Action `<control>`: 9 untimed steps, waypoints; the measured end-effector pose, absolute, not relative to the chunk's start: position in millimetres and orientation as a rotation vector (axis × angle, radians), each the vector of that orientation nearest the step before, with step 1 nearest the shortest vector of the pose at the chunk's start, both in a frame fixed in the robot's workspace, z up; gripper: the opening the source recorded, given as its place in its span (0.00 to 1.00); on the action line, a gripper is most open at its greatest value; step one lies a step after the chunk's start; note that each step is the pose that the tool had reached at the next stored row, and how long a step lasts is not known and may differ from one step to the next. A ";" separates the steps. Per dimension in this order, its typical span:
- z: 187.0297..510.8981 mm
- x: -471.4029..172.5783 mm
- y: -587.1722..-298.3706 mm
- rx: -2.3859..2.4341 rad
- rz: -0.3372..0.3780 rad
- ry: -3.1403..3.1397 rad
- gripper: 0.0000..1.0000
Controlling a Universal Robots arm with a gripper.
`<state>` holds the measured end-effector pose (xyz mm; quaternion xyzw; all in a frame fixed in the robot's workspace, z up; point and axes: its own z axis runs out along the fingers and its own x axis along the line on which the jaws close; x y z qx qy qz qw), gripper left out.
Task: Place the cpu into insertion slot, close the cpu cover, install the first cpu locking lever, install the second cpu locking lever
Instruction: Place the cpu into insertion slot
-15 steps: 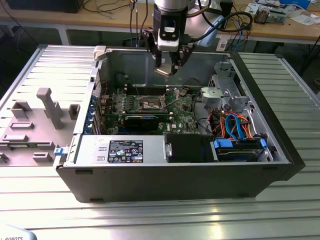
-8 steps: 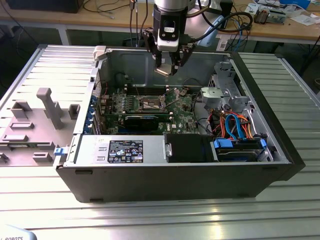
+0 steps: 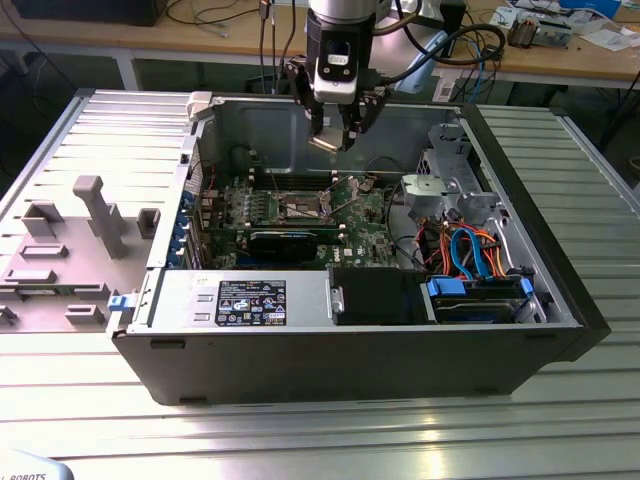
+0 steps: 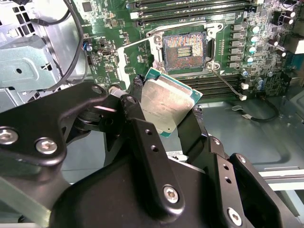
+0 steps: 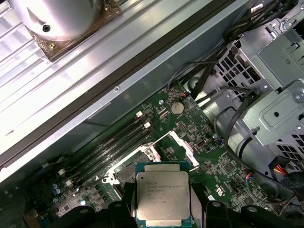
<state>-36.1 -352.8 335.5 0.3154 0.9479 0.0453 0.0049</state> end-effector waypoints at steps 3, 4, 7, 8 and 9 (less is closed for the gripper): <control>335.4 -36.0 -352.8 0.994 0.142 2.966 0.54; 335.3 -36.0 -352.8 0.995 0.142 2.966 0.54; 335.2 -36.0 -352.8 1.001 0.142 2.964 0.54; 335.2 -36.0 -352.8 1.003 0.142 2.963 0.54; 335.1 -36.0 -352.8 1.004 0.142 2.963 0.54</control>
